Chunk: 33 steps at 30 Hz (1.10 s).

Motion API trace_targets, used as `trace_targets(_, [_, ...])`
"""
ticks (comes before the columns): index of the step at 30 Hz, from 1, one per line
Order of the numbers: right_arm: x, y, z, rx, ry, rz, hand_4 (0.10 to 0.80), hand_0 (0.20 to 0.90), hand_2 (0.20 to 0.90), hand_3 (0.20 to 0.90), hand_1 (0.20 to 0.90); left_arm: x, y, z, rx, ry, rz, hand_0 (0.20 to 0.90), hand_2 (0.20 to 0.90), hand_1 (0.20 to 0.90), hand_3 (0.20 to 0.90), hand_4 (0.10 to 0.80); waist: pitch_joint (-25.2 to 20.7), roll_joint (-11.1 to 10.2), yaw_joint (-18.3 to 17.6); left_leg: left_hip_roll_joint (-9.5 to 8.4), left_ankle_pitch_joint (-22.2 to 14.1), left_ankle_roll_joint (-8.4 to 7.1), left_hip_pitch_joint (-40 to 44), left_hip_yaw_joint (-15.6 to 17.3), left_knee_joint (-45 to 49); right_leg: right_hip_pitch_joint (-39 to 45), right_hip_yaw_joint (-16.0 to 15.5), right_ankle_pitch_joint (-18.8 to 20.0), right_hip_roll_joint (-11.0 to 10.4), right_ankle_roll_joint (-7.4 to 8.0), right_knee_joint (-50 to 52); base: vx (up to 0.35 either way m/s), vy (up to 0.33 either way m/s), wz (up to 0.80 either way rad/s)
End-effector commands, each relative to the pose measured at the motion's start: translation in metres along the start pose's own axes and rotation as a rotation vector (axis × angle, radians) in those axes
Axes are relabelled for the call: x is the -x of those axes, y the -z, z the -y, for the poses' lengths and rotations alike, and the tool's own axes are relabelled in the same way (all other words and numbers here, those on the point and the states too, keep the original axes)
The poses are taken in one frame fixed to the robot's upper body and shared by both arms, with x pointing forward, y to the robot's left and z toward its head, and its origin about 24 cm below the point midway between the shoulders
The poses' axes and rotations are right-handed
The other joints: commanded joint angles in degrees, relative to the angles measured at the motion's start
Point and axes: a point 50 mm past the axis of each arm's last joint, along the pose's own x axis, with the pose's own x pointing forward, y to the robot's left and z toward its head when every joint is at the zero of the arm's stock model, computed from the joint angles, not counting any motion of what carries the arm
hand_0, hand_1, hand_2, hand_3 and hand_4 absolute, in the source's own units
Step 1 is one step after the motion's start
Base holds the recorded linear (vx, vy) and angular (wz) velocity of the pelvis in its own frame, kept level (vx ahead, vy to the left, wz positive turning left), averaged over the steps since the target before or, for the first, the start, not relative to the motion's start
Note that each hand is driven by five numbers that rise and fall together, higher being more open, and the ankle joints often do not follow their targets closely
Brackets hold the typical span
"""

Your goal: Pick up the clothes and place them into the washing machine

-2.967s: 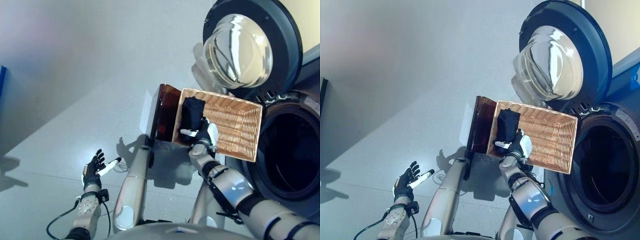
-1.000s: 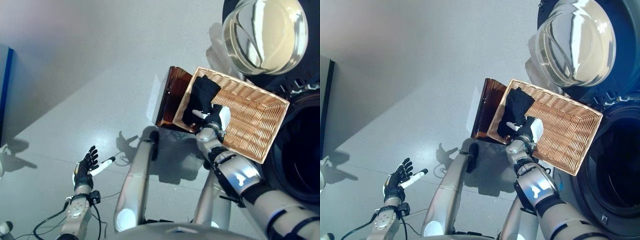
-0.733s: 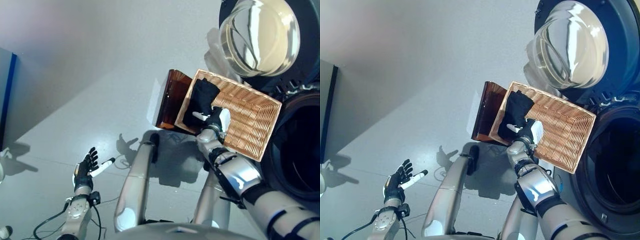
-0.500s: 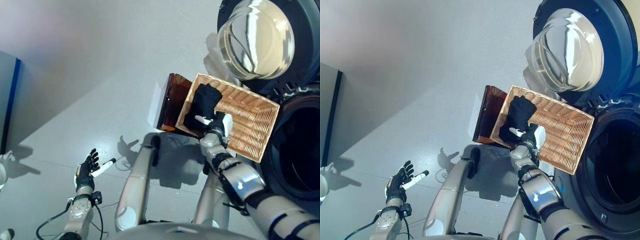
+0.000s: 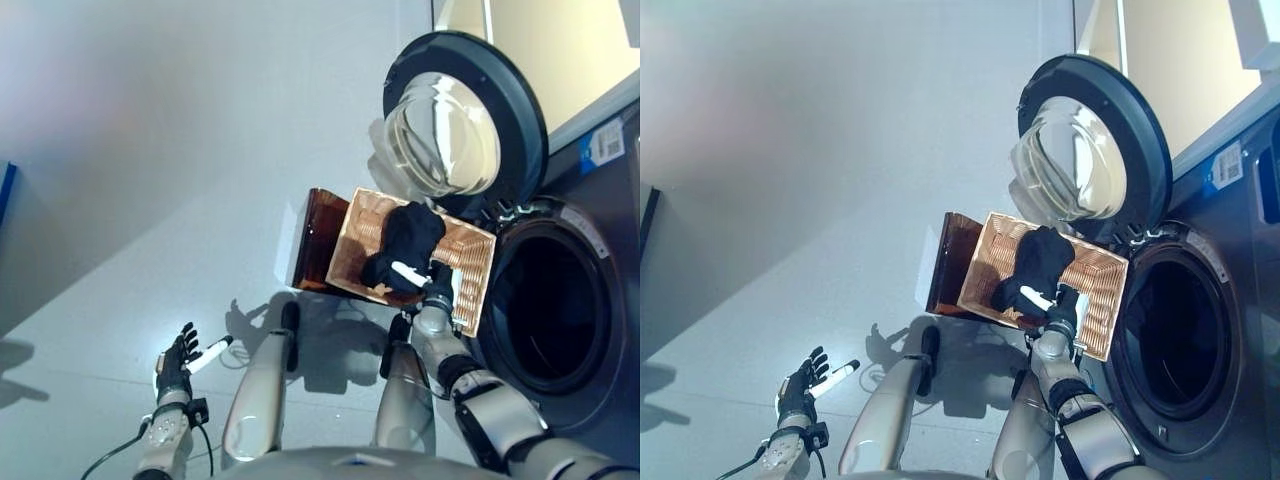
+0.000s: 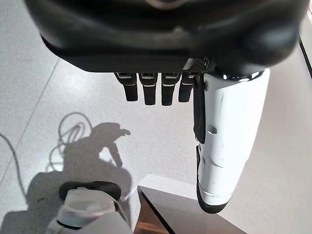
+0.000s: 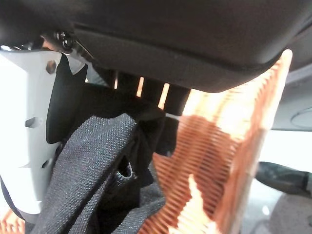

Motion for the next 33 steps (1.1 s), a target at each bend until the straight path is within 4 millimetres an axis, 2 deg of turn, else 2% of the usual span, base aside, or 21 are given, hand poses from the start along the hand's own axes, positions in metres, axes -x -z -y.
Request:
trace_targets(1, [-0.007,-0.032,0.018,-0.196,0.002,0.163,0.300,0.200,0.200,0.200,0.200,0.002,-0.004,-0.037,0.032,-0.102,0.034,0.900,0.900,0.900,0.900,0.800,-1.96,-0.81,-0.12,1.86,5.02,-4.41,1.90,-1.15,-6.69,4.05,-0.71,8.39,-1.44,0.01,-7.68,0.069,-0.041,0.03])
trace_targets(6, [-0.005,-0.024,0.027,-0.275,-0.019,0.146,0.300,0.200,0.200,0.200,0.200,0.003,-0.001,-0.037,0.054,-0.096,0.022,0.900,0.900,0.900,0.900,0.800,-2.84,-1.27,-0.63,2.30,6.21,-4.67,4.25,-0.94,-9.27,5.49,-0.91,9.02,-1.29,0.28,-9.30,0.046,-0.022,-0.01])
trace_targets(11, [-0.003,-0.020,0.041,-0.394,-0.040,0.148,0.300,0.200,0.200,0.200,0.200,0.004,0.000,-0.031,0.080,-0.071,0.024,0.900,0.900,0.900,0.900,0.800,-3.02,-1.30,-1.13,2.63,5.80,-4.67,4.46,-1.00,-8.18,5.31,-0.22,8.47,-1.41,0.33,-7.96,0.017,-0.011,0.01])
trace_targets(12, [-0.002,-0.019,0.049,-0.480,-0.038,0.164,0.300,0.200,0.200,0.200,0.200,0.005,0.001,-0.028,0.095,-0.062,0.021,0.900,0.900,0.900,0.900,0.800,-2.74,-1.13,-1.67,2.55,5.52,-4.75,4.52,-0.98,-7.72,5.03,0.16,8.10,-1.38,0.30,-7.46,0.000,0.000,0.00])
trace_targets(14, [-0.001,-0.017,0.052,-0.500,-0.032,0.163,0.300,0.200,0.200,0.200,0.200,0.005,0.002,-0.027,0.101,-0.056,0.021,0.900,0.900,0.900,0.900,0.800,-2.76,-0.97,-1.78,2.60,5.42,-4.80,4.53,-0.89,-7.66,4.90,0.32,8.00,-1.36,0.29,-7.33,0.000,0.000,0.00])
trace_targets(17, [0.002,-0.004,0.064,-0.765,0.034,0.141,0.300,0.200,0.200,0.200,0.200,0.006,0.003,-0.021,0.138,-0.037,0.021,0.900,0.900,0.900,0.900,0.800,-2.68,-0.19,-2.52,2.78,4.88,-4.84,4.50,-0.55,-7.23,4.51,0.57,7.38,-1.19,0.32,-6.74,0.017,0.013,-0.06])
trace_targets(18, [0.002,-0.004,0.064,-0.766,0.033,0.141,0.300,0.200,0.200,0.200,0.200,0.006,0.002,-0.021,0.138,-0.037,0.022,0.900,0.900,0.900,0.900,0.800,-2.79,-0.22,-2.52,2.74,5.26,-4.82,4.39,-0.54,-7.50,4.40,0.56,7.74,-1.21,0.31,-7.03,0.001,0.008,-0.09])
trace_targets(20, [0.007,0.009,0.072,-0.898,0.082,0.127,0.300,0.200,0.200,0.200,0.200,0.006,0.004,-0.019,0.164,-0.036,0.016,0.900,0.900,0.900,0.900,0.800,-3.05,0.16,-3.00,2.85,5.29,-4.82,4.44,-0.41,-7.74,4.04,0.68,7.60,-1.18,0.30,-6.99,0.007,0.001,-0.03])
trace_targets(27, [0.016,0.036,0.088,-1.077,0.253,0.095,0.300,0.200,0.200,0.200,0.200,0.007,0.007,-0.013,0.202,-0.029,0.012,0.900,0.900,0.900,0.900,0.800,-3.48,0.78,-3.98,2.74,4.95,-4.86,4.08,-0.30,-7.64,3.67,1.21,7.39,-1.07,0.32,-6.94,0.014,0.005,-0.04])
trace_targets(33, [0.014,0.042,0.086,-1.191,0.344,0.062,0.300,0.200,0.200,0.200,0.200,0.006,0.007,-0.006,0.208,-0.014,0.007,0.900,0.900,0.900,0.900,0.800,-3.38,1.25,-4.19,2.56,4.46,-4.84,2.90,-0.08,-6.42,2.67,1.65,7.45,-1.13,0.13,-6.63,-0.011,0.001,-0.07])
